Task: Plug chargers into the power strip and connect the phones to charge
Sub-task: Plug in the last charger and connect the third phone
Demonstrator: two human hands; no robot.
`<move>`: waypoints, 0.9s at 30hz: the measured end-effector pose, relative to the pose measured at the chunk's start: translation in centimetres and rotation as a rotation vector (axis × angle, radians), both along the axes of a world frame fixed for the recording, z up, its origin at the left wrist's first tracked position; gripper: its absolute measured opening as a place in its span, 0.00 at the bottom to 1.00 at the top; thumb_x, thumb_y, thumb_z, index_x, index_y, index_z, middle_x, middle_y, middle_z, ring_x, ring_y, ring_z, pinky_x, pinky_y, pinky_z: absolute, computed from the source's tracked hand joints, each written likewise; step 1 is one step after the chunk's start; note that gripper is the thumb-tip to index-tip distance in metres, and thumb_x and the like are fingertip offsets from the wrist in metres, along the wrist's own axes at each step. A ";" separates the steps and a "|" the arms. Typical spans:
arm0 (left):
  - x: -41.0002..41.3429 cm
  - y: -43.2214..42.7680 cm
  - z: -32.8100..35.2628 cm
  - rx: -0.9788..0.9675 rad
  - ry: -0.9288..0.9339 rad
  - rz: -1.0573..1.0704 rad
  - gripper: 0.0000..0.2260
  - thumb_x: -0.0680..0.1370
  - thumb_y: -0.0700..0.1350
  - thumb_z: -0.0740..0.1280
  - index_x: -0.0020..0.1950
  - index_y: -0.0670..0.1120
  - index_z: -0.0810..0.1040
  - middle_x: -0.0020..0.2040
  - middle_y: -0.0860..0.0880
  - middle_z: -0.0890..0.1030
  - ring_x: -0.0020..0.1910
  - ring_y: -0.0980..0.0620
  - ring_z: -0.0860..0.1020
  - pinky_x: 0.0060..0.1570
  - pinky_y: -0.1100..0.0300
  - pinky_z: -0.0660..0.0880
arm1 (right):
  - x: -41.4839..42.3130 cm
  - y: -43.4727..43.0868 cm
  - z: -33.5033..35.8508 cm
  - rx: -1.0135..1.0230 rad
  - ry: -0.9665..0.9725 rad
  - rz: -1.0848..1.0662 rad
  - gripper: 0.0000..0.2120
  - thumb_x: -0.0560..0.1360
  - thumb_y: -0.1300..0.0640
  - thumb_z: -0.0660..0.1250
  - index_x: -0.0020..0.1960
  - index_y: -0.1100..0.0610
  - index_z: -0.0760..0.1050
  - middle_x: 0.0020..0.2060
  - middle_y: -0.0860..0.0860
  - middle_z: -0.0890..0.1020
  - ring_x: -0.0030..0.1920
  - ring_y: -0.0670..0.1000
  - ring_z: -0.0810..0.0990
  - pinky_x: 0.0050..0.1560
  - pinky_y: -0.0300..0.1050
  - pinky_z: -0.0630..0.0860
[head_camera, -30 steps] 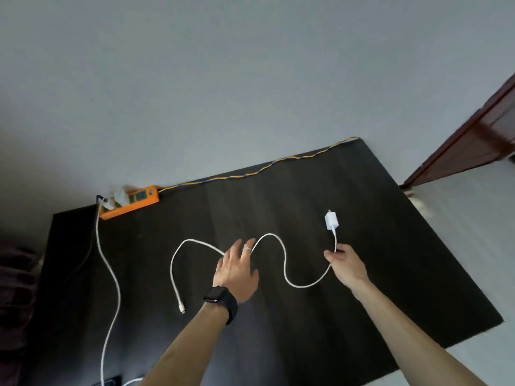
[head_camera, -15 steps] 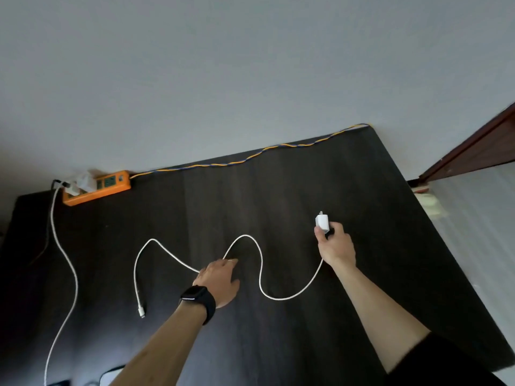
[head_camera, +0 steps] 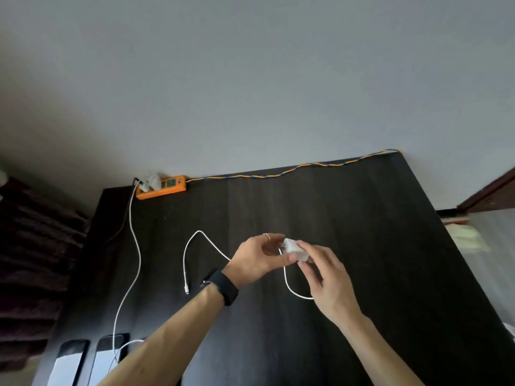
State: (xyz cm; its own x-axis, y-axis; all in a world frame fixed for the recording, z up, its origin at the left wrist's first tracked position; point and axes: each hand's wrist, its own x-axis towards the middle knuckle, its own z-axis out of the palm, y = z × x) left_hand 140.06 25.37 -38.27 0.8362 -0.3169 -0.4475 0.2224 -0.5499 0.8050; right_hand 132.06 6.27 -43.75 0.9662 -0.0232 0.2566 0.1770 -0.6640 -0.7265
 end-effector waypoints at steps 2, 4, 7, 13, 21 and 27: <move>-0.9 0.3 0.9 0.005 -0.079 0.033 0.27 0.62 0.66 0.78 0.57 0.56 0.82 0.48 0.61 0.85 0.48 0.66 0.82 0.48 0.72 0.75 | 0.0 0.9 1.4 -0.107 -0.064 0.002 0.19 0.80 0.51 0.65 0.71 0.48 0.74 0.61 0.46 0.80 0.58 0.47 0.80 0.54 0.44 0.78; -1.8 1.1 1.6 -0.009 -0.148 0.105 0.23 0.62 0.65 0.78 0.52 0.58 0.82 0.46 0.64 0.85 0.46 0.67 0.82 0.44 0.75 0.74 | -0.3 1.9 2.3 -0.102 -0.085 -0.031 0.20 0.78 0.54 0.71 0.69 0.50 0.76 0.62 0.47 0.80 0.60 0.48 0.79 0.56 0.45 0.78; -2.2 2.7 2.8 -0.026 -0.248 0.146 0.19 0.62 0.62 0.79 0.51 0.63 0.81 0.47 0.65 0.84 0.48 0.67 0.81 0.49 0.73 0.75 | -1.0 3.8 3.4 0.161 0.027 -0.214 0.19 0.75 0.46 0.72 0.64 0.47 0.77 0.59 0.42 0.80 0.59 0.42 0.78 0.57 0.34 0.74; -1.8 7.8 4.5 -0.147 -0.218 0.145 0.22 0.67 0.54 0.81 0.59 0.52 0.83 0.50 0.55 0.86 0.51 0.58 0.83 0.54 0.58 0.78 | -0.5 9.8 5.5 1.221 0.700 -0.173 0.17 0.73 0.41 0.70 0.58 0.49 0.83 0.52 0.50 0.88 0.48 0.52 0.85 0.47 0.48 0.76; -0.5 16.0 3.1 -0.333 -0.136 0.146 0.21 0.67 0.57 0.80 0.58 0.54 0.84 0.55 0.51 0.86 0.59 0.48 0.82 0.64 0.45 0.76 | 3.2 17.7 7.1 1.303 0.692 -0.027 0.20 0.70 0.55 0.75 0.60 0.59 0.82 0.49 0.59 0.86 0.44 0.52 0.84 0.44 0.45 0.81; 2.7 23.7 -2.5 -0.010 -0.239 0.197 0.27 0.67 0.67 0.74 0.63 0.61 0.77 0.61 0.61 0.80 0.64 0.61 0.75 0.66 0.62 0.70 | 8.0 23.6 5.3 1.028 0.688 -0.062 0.27 0.67 0.51 0.79 0.64 0.53 0.79 0.52 0.57 0.87 0.47 0.52 0.86 0.49 0.45 0.81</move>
State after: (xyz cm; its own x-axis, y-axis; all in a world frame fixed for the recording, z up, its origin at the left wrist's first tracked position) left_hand 142.78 49.05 -40.79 0.9632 -0.1413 -0.2288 0.1282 -0.5068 0.8525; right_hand 140.02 29.90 -38.43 0.8831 0.0359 -0.4679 -0.4588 0.2757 -0.8447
